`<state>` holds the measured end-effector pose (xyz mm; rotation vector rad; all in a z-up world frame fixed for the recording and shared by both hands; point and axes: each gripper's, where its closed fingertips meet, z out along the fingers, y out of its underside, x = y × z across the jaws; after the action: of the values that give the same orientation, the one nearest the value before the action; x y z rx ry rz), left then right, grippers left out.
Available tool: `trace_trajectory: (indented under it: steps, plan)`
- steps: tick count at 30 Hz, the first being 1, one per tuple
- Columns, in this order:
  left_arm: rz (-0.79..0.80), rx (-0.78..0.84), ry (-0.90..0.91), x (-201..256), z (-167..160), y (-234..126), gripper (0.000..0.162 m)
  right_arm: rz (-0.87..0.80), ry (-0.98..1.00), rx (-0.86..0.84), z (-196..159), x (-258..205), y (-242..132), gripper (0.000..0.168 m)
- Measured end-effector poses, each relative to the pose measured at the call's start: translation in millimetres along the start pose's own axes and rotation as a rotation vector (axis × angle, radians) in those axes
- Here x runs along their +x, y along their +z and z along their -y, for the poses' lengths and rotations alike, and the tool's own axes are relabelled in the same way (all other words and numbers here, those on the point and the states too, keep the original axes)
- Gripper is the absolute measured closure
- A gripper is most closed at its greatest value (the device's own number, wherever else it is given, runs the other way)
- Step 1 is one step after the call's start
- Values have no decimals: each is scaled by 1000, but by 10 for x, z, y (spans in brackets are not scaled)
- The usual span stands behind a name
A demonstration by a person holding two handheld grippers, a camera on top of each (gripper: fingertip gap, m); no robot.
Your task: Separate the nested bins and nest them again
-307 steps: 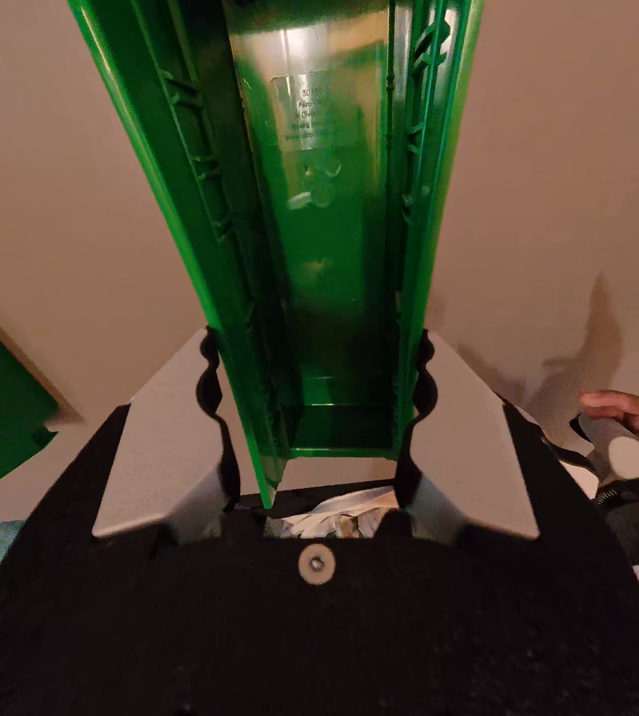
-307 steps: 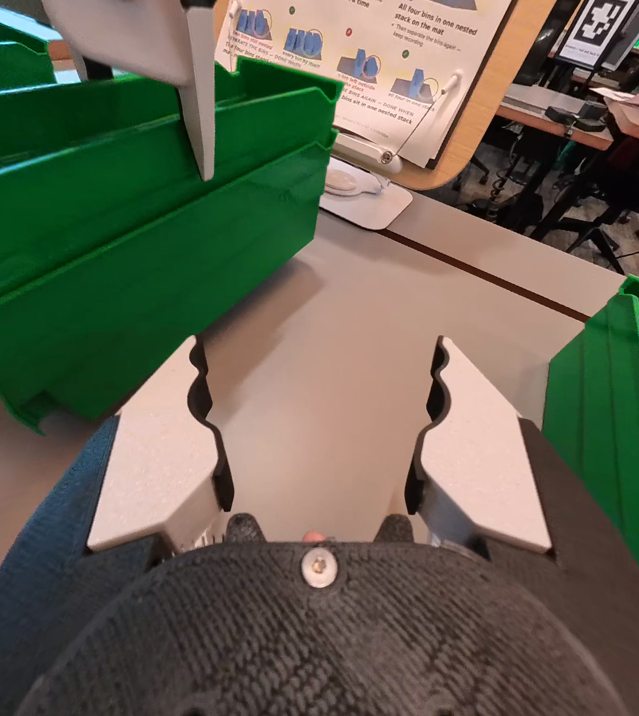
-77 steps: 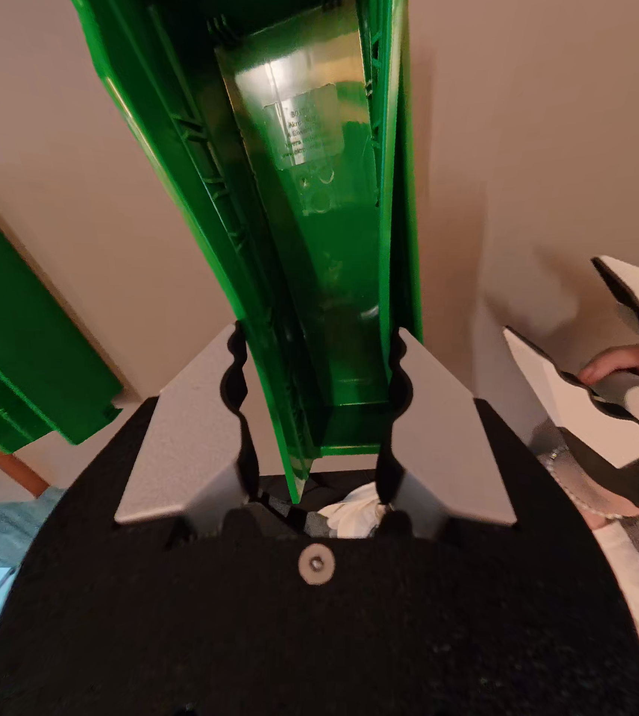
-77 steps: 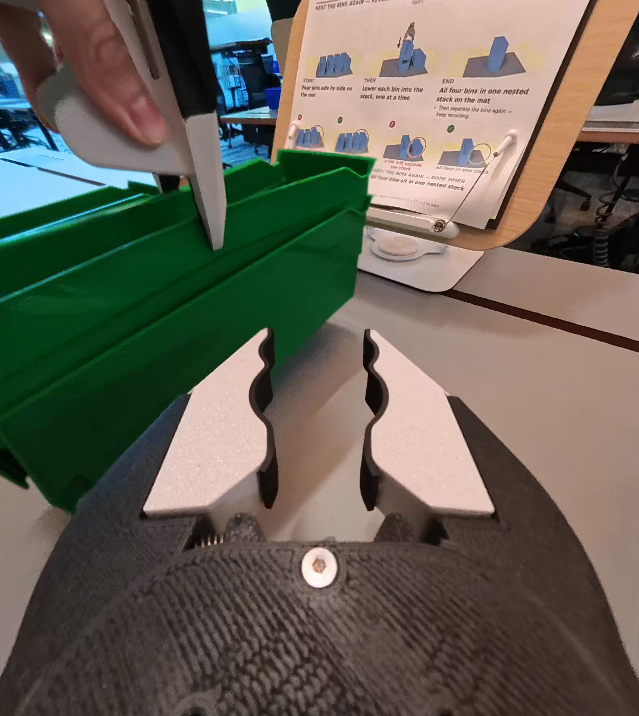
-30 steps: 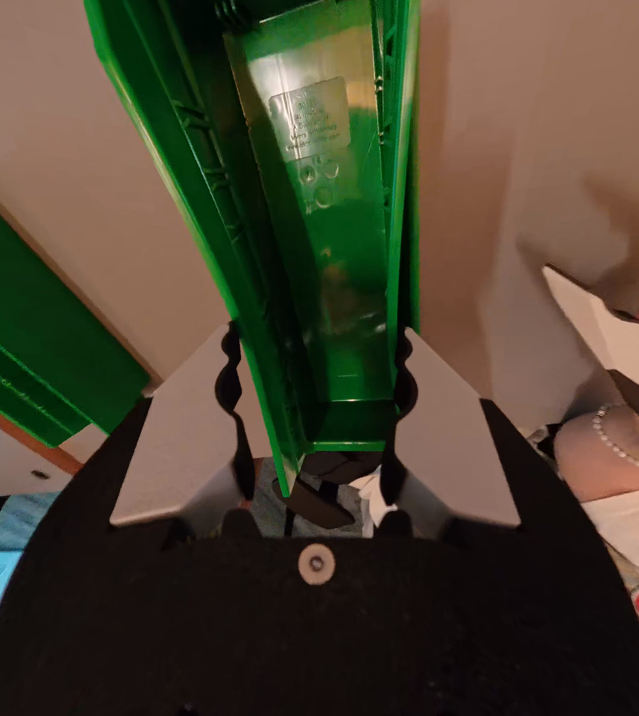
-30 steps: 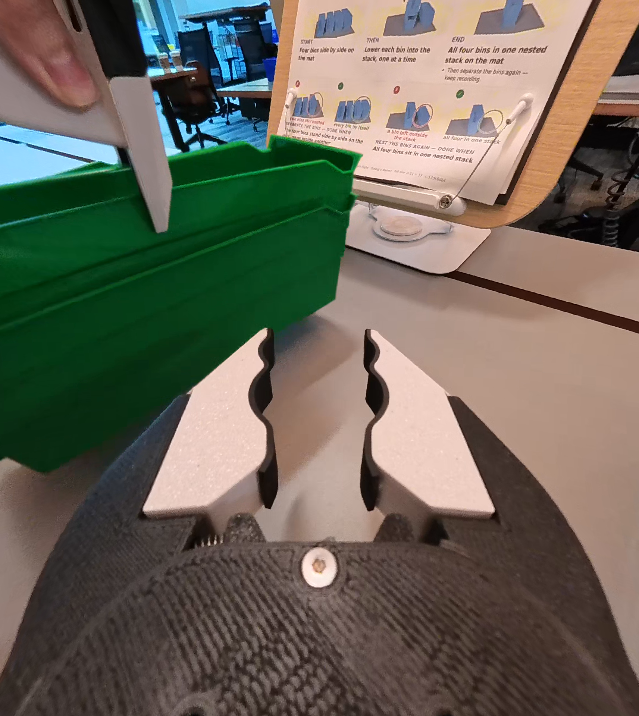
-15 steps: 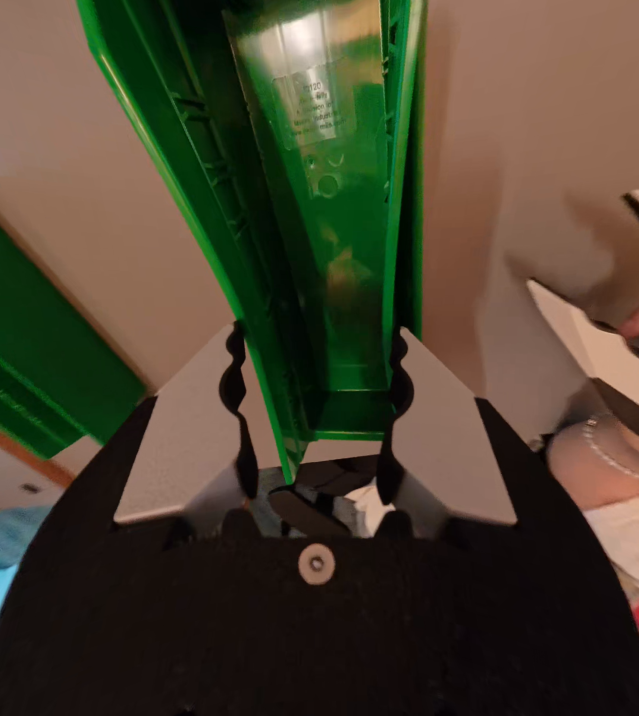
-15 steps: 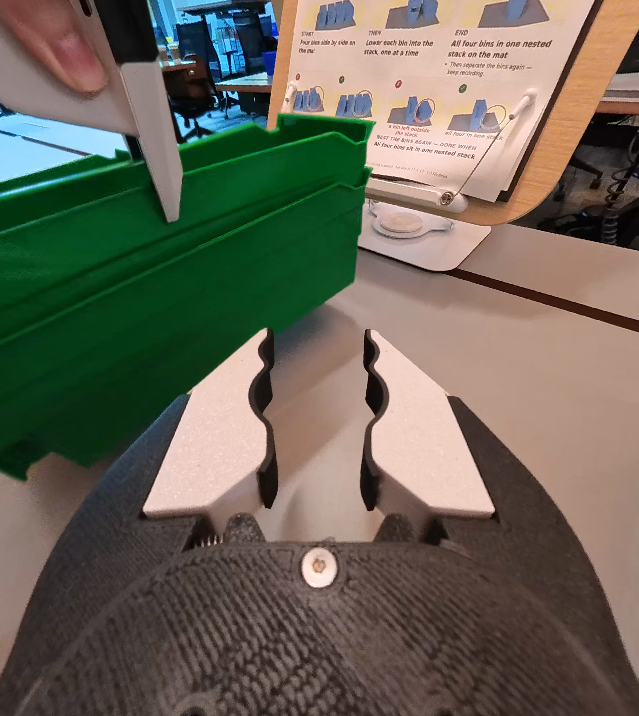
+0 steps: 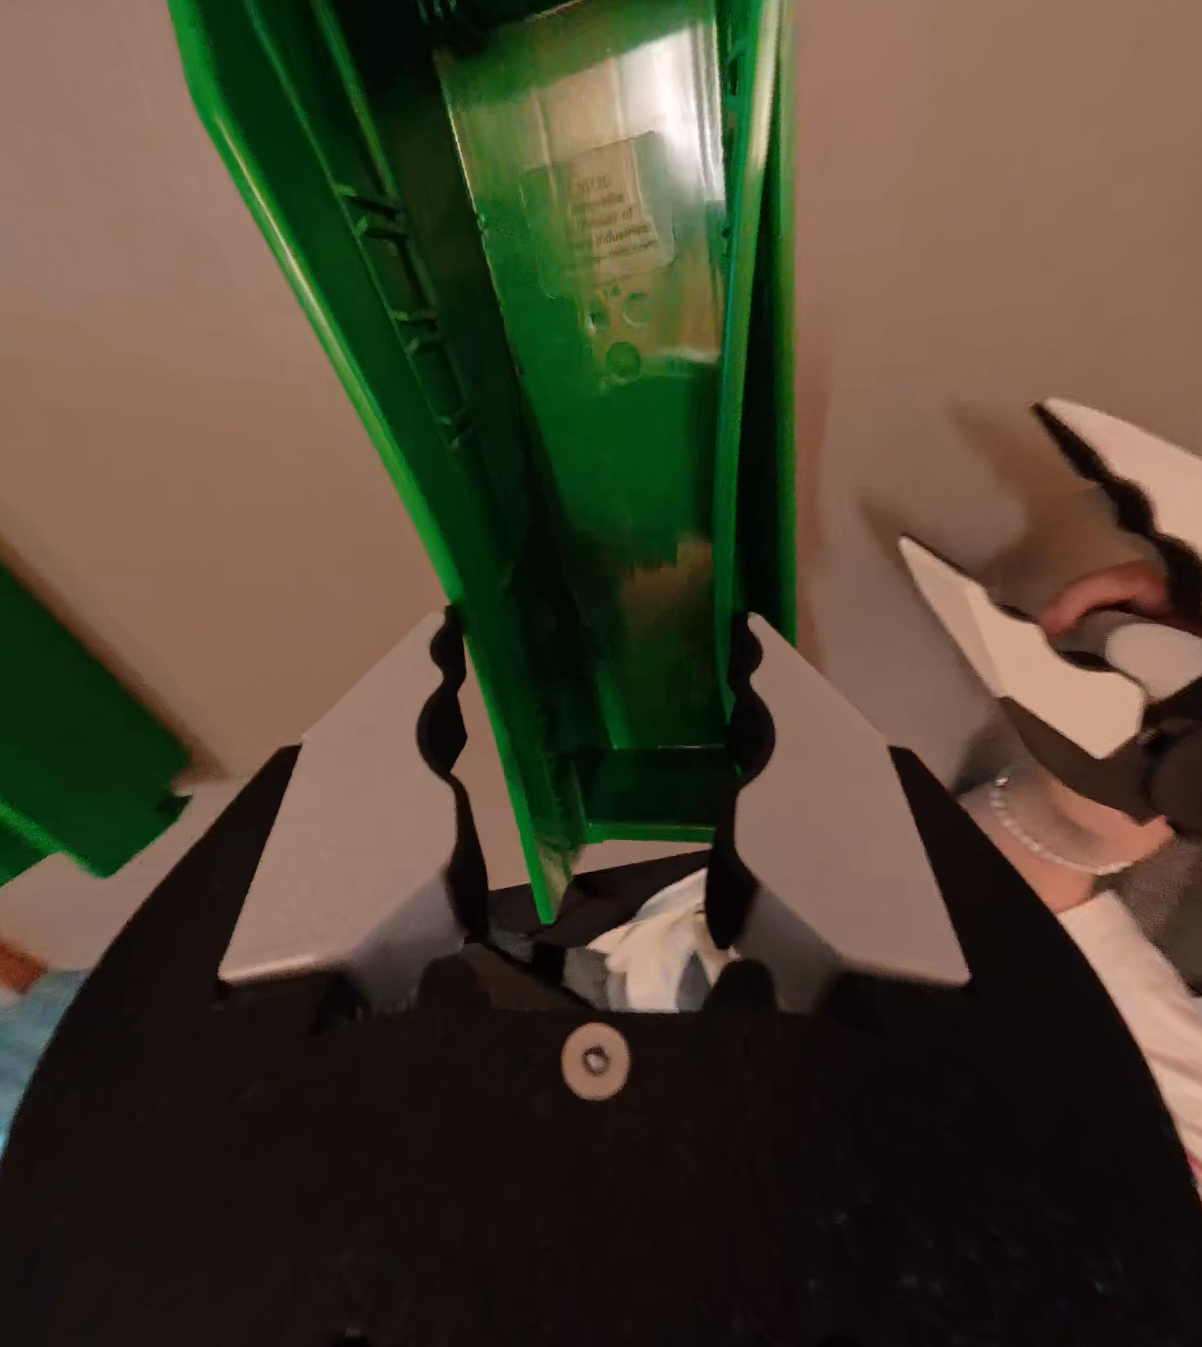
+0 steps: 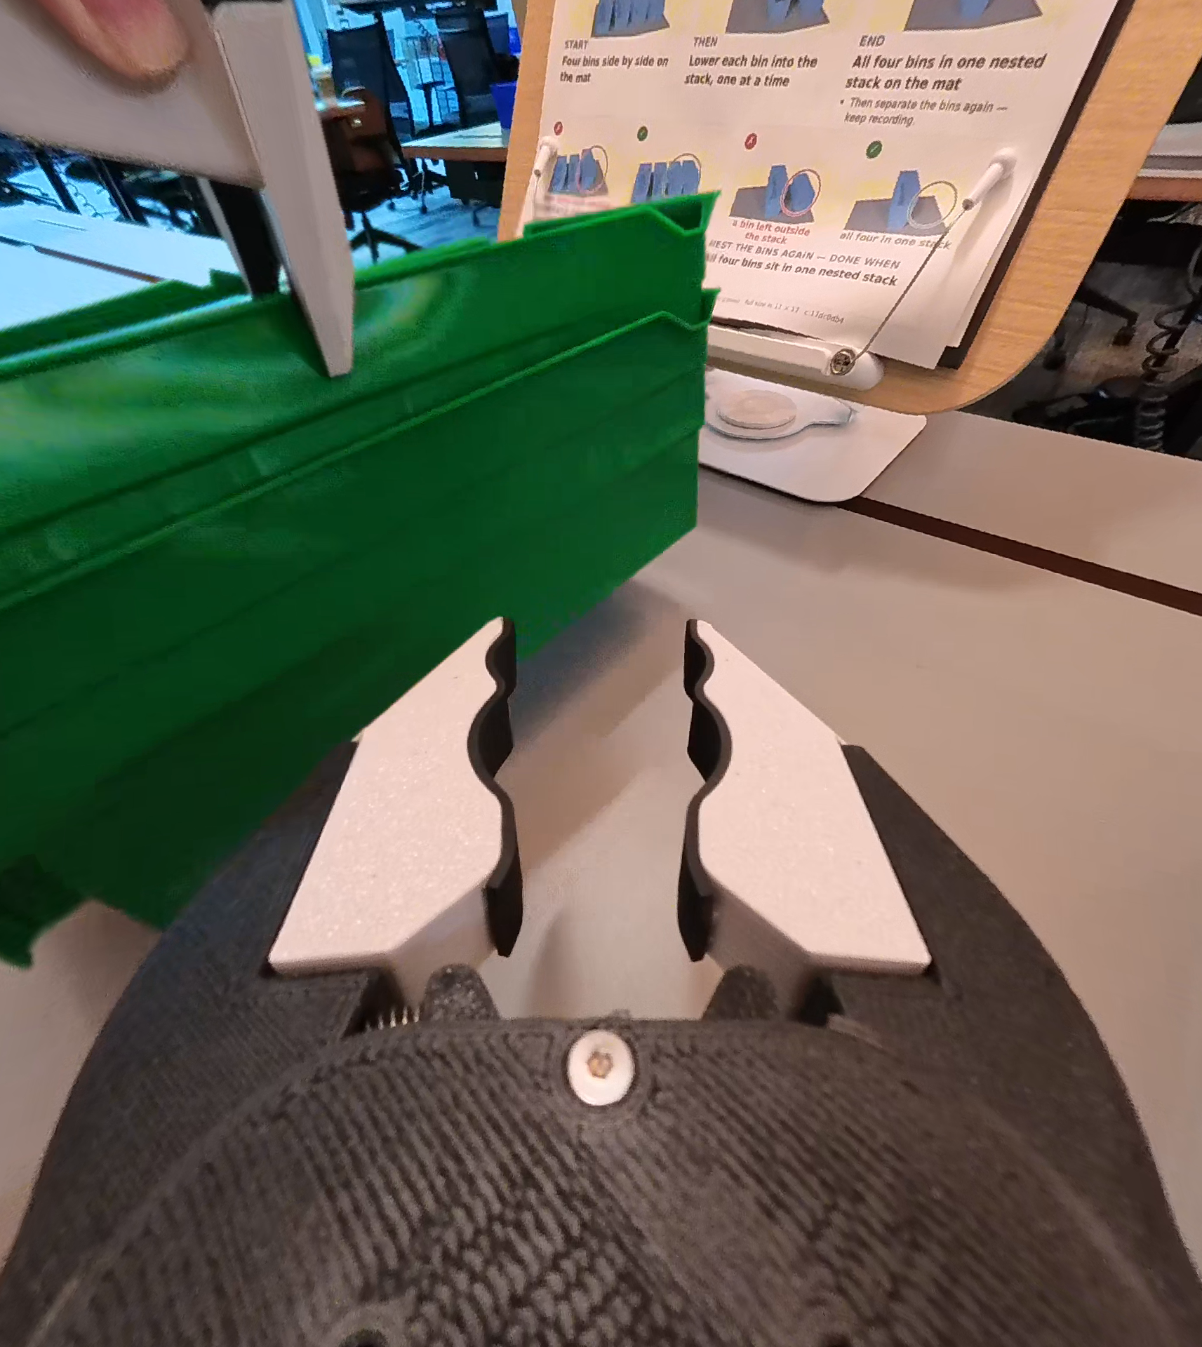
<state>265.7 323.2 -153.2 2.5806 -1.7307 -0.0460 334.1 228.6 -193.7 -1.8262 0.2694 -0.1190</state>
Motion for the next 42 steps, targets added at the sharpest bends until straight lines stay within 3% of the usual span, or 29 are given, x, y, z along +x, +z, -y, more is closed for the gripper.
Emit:
trace_trajectory:
  steps: [1,4,7,11,14,18,20,22,25,27,30,35,39,42]
  plan:
    - [-23,8,-22,21,11,8,91,-2,0,4,9,2,-4,123]
    - [102,-9,7,-111,-1,16,90,2,0,5,17,-7,-4,123]
    - [22,5,-22,-36,10,-6,91,-1,-1,8,23,-5,-9,123]
    - [220,-8,34,-215,25,-66,90,4,-2,2,11,-19,7,123]
    - [30,20,-11,-2,48,-68,92,2,-4,4,18,-19,3,123]
    - [191,-1,42,-132,49,-98,91,4,-4,2,13,-20,8,123]
    - [122,6,25,-56,51,-87,91,4,-4,17,48,-21,-10,124]
    - [110,5,15,-35,48,-67,90,30,-8,69,148,-63,-41,132]
    - [168,-24,40,-90,17,-31,89,177,-29,177,351,-308,-129,167]
    - [134,-21,27,-48,19,-10,89,234,-66,254,484,-441,-202,168]
    - [94,-27,39,40,12,14,88,228,-199,334,622,-606,-259,168]
    - [70,-25,50,148,34,20,87,149,-544,184,377,-792,-67,168]
    - [49,-29,52,199,24,50,88,52,-694,200,404,-842,-22,168]
    - [31,-50,38,194,-17,78,88,29,-807,85,252,-802,26,168]
